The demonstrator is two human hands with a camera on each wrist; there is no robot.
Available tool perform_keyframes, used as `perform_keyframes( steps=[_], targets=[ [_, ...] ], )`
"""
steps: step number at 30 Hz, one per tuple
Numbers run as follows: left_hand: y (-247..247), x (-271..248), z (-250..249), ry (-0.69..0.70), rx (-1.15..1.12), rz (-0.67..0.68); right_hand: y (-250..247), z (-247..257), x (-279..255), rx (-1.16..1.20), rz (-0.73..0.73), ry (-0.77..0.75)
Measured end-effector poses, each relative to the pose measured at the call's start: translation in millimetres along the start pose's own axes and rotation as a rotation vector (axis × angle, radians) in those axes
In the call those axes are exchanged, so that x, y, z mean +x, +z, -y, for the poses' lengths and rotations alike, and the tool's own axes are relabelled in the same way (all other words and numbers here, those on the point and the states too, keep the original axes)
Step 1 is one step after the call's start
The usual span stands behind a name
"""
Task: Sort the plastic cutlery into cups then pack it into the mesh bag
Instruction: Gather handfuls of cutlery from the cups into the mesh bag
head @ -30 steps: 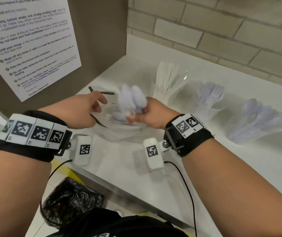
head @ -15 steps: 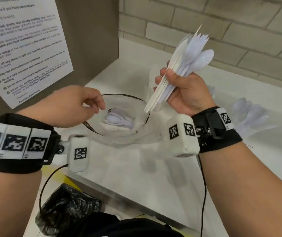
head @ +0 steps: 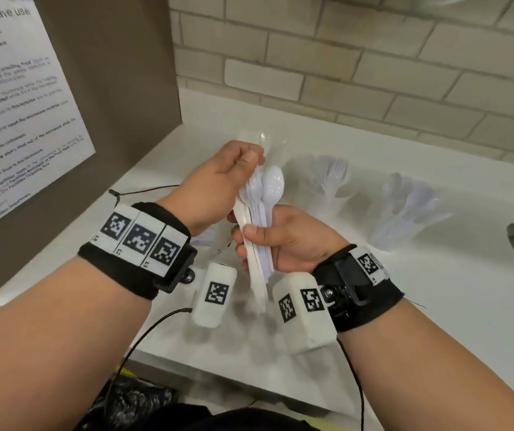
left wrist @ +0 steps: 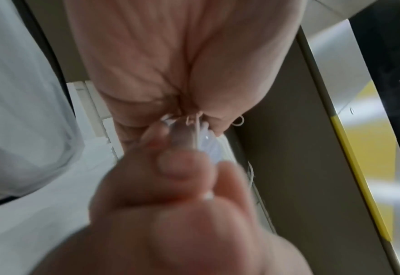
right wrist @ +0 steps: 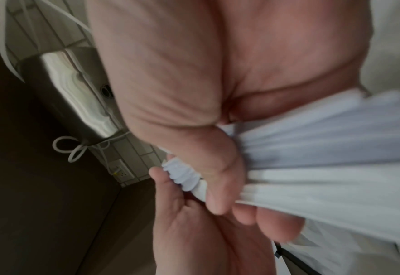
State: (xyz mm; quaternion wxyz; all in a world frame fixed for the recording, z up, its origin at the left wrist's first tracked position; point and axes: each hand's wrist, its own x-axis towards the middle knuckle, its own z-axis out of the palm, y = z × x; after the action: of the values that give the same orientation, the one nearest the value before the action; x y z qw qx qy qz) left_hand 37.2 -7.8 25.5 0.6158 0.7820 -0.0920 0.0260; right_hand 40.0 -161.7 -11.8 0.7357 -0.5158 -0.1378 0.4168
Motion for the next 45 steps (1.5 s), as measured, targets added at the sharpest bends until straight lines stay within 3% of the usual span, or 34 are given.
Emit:
perform_keyframes(
  steps=[4, 7, 9, 12, 20, 28, 30, 35, 38, 43, 45],
  targets=[
    [8.8, -5.5, 3.4, -0.034, -0.005, 0.089, -3.6, -2.5, -7.4, 0.025, -0.035, -0.003],
    [9.7, -6.2, 10.4, -0.100, -0.281, 0.109, -6.9, 2.7, -10.9, 0.079, -0.028, -0.056],
    [10.8, -8.8, 15.0, -0.166, -0.412, 0.225, -6.1, 8.2, -13.8, 0.086, -0.014, -0.076],
    [19.2, -16.7, 13.8, -0.204, -0.322, 0.346, 0.9, 9.5, -15.7, 0.031, -0.018, -0.088],
    [14.0, -14.2, 3.1, -0.264, -0.473, 0.085, 22.8, -3.4, -10.6, 0.027, 0.005, -0.045],
    [22.7, -15.7, -3.6, -0.210, -0.411, -0.071, 24.6, 1.0, -0.9, -0.303, -0.216, 0.021],
    [23.6, -16.6, -0.3, -0.227, -0.432, -0.045, 24.8, 1.3, 0.1, -0.305, -0.263, 0.026],
    [23.0, -20.3, 8.8, -0.272, -0.317, 0.225, 25.3, -0.9, -1.9, -0.245, -0.213, 0.068],
    [25.4, -21.7, 6.1, -0.285, -0.346, 0.191, 25.0, -4.1, -2.6, -0.262, -0.190, 0.071],
    [36.4, -19.1, 8.4, -0.259, -0.338, 0.004, 18.3, -7.8, -2.8, -0.324, -0.246, 0.156],
    [34.8, -17.9, 9.7, -0.240, -0.407, 0.082, 12.2, -9.3, -4.3, -0.190, -0.157, 0.209]
  ],
)
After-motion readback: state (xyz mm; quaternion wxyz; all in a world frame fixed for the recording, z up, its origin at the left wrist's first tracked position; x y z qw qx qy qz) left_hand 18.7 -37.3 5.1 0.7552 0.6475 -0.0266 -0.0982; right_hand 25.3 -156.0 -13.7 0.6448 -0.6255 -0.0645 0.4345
